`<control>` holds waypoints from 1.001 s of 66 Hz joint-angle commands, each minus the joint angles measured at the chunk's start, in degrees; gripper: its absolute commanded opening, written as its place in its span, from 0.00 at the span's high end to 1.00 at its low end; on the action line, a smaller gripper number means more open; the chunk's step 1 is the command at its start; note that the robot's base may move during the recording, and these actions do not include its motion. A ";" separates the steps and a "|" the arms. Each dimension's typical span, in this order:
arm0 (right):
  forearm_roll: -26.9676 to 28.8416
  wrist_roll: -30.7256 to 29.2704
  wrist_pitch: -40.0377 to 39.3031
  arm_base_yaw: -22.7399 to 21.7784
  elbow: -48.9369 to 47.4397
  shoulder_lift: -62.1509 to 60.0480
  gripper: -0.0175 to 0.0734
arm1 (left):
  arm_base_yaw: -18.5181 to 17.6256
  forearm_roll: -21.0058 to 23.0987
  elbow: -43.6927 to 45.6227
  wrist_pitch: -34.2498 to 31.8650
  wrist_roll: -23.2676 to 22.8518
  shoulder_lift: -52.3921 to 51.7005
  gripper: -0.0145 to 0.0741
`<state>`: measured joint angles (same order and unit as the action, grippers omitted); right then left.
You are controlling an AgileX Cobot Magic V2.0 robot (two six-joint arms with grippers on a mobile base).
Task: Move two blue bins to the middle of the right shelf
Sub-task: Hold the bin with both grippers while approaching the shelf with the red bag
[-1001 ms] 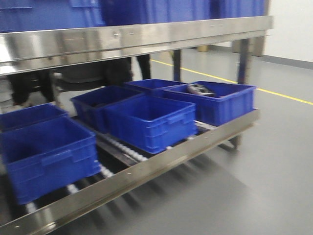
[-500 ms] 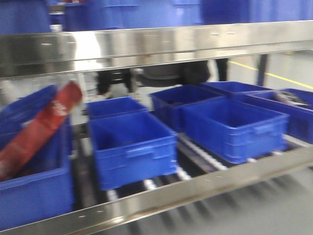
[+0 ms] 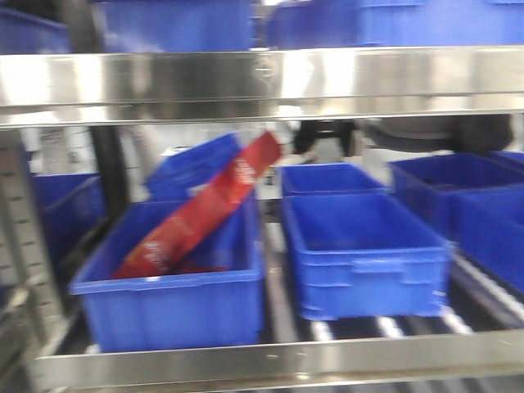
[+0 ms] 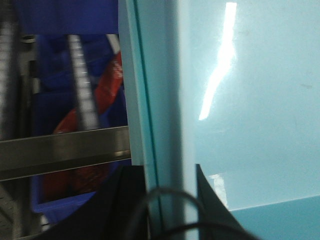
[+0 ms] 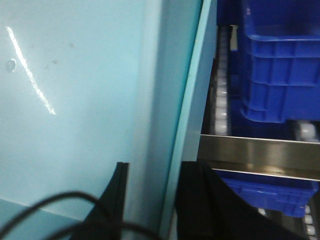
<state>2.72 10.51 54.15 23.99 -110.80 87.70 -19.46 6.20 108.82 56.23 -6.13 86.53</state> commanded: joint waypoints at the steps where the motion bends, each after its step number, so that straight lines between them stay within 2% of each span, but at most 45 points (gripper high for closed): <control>1: 2.12 -0.04 -5.83 0.07 -0.98 -0.91 0.98 | -0.39 3.78 0.96 -5.13 0.59 -0.96 0.96; 66: 2.12 -0.04 -6.22 0.07 -0.98 -0.91 0.98 | -0.39 3.78 0.96 -5.13 0.59 -0.96 0.96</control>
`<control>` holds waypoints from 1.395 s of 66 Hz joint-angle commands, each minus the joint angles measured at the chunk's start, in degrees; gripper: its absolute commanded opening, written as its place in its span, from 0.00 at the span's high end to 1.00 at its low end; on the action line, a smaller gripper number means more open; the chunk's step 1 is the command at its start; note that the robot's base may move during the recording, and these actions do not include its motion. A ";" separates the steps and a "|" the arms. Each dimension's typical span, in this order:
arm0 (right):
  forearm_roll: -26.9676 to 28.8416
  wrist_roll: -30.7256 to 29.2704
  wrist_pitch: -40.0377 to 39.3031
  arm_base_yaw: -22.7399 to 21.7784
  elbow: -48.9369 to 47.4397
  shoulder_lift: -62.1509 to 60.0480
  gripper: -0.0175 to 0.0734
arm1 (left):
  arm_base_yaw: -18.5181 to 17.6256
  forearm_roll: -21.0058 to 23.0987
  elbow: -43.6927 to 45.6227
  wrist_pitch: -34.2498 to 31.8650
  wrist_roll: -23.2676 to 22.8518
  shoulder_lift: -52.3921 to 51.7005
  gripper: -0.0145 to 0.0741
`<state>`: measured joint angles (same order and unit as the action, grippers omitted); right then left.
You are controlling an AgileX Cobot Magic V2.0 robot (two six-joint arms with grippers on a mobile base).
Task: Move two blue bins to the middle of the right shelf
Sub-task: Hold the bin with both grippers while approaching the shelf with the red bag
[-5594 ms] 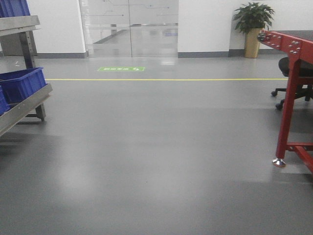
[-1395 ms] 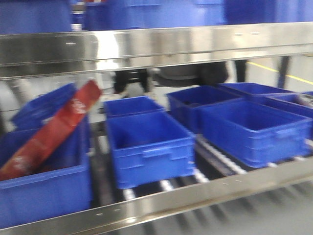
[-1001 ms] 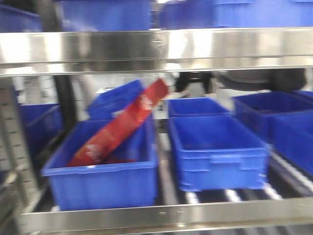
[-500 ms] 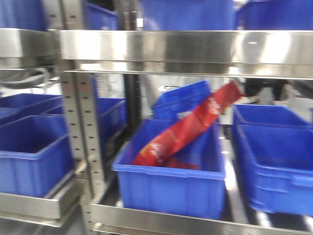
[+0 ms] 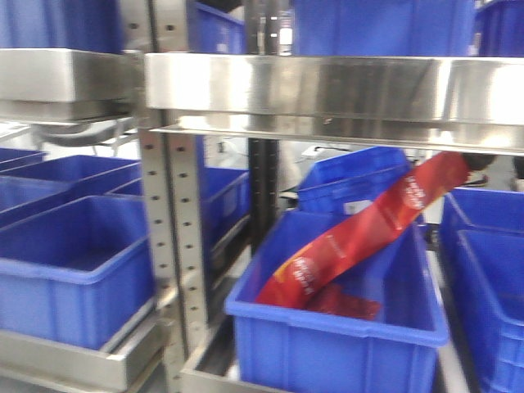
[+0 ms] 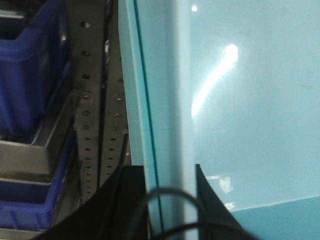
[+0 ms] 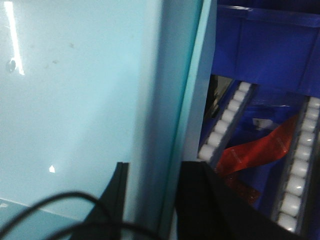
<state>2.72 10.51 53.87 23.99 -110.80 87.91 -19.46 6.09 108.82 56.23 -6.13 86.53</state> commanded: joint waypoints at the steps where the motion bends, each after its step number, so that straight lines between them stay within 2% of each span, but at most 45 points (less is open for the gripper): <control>1: 2.12 -0.04 -6.05 0.07 -0.98 -1.12 0.98 | -0.39 3.88 0.96 -5.13 0.59 -0.96 0.96; 92: 2.12 -0.04 -6.40 0.07 -0.98 -1.12 0.98 | -0.39 3.88 0.96 -5.13 0.59 -0.96 0.96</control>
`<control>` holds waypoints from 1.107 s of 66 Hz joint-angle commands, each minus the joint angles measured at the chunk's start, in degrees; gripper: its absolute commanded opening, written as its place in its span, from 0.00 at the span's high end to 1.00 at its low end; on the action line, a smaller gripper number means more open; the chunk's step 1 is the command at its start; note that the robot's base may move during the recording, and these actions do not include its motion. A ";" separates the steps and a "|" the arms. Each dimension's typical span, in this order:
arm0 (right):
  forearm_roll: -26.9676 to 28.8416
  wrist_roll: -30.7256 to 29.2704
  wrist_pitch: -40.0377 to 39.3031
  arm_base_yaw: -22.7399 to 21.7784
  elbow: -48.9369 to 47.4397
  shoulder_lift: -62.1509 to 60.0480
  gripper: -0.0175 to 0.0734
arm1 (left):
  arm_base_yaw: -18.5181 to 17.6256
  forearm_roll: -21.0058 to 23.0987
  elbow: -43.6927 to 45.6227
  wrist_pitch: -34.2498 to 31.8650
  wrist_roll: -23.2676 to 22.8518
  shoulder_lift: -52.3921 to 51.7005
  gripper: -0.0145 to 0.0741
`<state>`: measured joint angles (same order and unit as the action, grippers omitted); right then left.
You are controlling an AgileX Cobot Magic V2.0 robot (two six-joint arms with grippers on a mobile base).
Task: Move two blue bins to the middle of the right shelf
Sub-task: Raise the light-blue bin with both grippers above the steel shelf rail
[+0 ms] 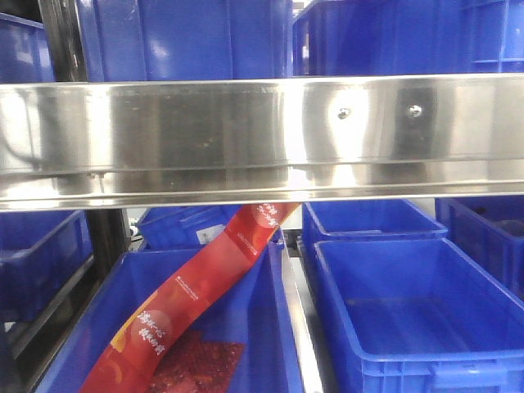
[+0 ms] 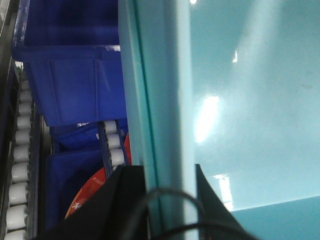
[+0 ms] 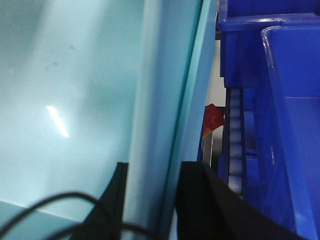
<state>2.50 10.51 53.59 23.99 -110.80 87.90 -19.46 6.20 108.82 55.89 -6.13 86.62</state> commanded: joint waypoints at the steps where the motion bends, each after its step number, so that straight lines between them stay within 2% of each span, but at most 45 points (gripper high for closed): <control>1: 2.34 -0.04 -6.13 0.07 -0.98 -1.11 0.98 | -0.39 3.78 0.96 -4.78 0.59 -1.04 0.96; 73: 2.34 -0.04 -6.13 0.07 -0.98 -1.11 0.98 | -0.39 3.78 0.96 -4.78 0.59 -1.04 0.96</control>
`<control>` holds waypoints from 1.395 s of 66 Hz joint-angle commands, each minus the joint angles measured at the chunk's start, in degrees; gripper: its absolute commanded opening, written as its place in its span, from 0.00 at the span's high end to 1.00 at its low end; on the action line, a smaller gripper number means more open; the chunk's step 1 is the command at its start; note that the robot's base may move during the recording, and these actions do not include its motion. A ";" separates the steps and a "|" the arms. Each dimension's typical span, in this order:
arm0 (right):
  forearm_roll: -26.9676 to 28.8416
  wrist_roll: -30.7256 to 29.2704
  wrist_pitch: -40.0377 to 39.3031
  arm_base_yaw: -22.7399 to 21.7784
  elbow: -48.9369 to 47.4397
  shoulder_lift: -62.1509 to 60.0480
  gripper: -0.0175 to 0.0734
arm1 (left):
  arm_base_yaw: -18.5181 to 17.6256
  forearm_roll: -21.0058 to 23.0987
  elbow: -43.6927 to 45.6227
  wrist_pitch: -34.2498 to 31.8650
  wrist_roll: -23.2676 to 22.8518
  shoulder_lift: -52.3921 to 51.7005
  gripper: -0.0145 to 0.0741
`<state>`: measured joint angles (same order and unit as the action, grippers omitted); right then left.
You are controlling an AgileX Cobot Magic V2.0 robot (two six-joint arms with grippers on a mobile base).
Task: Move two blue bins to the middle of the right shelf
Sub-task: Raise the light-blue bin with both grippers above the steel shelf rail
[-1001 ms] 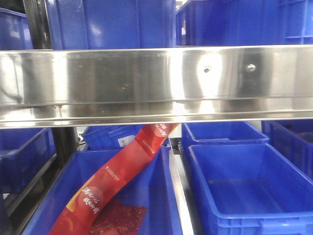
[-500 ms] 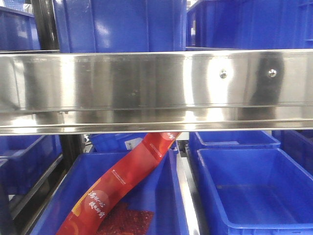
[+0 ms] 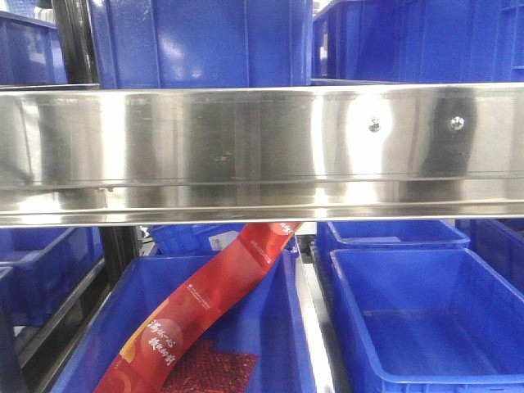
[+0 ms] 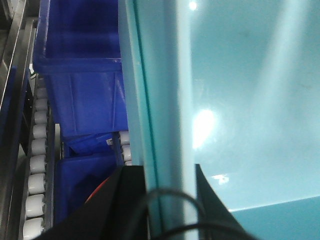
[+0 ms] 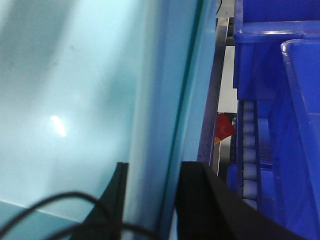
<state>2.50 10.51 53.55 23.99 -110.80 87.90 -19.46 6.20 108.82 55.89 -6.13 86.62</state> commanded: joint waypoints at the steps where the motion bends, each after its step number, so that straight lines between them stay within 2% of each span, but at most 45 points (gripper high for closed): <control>1: 2.34 -0.04 -6.08 0.07 -0.98 -1.11 0.98 | -0.39 3.78 0.96 -4.78 0.59 -1.04 0.96; 51: 2.34 -0.04 -5.68 0.07 -0.98 -1.11 0.98 | -0.39 4.26 0.96 -4.78 0.59 -1.06 0.96; 59: 4.23 -0.04 -4.23 0.07 -0.98 -1.11 0.98 | -0.39 5.75 0.96 -1.43 0.59 -1.06 0.96; 65: 4.37 -0.04 -2.33 0.50 -0.98 -0.47 0.98 | -0.39 3.48 0.96 4.21 0.59 -1.06 0.96; 76: 4.79 -0.04 3.94 2.60 -0.98 3.14 0.98 | -0.39 -4.98 0.96 13.34 0.59 -0.69 0.96; 82: 4.79 -0.04 4.75 4.34 -0.98 5.56 0.98 | -0.39 -8.08 -1.08 14.08 0.59 -0.55 0.96; 92: 4.79 -0.04 6.95 6.32 -0.98 8.05 0.98 | -0.39 -8.90 -6.97 14.08 0.59 -0.55 0.96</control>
<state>5.37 10.51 63.22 28.80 -110.80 95.81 -19.30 -5.24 104.12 73.40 -6.71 86.66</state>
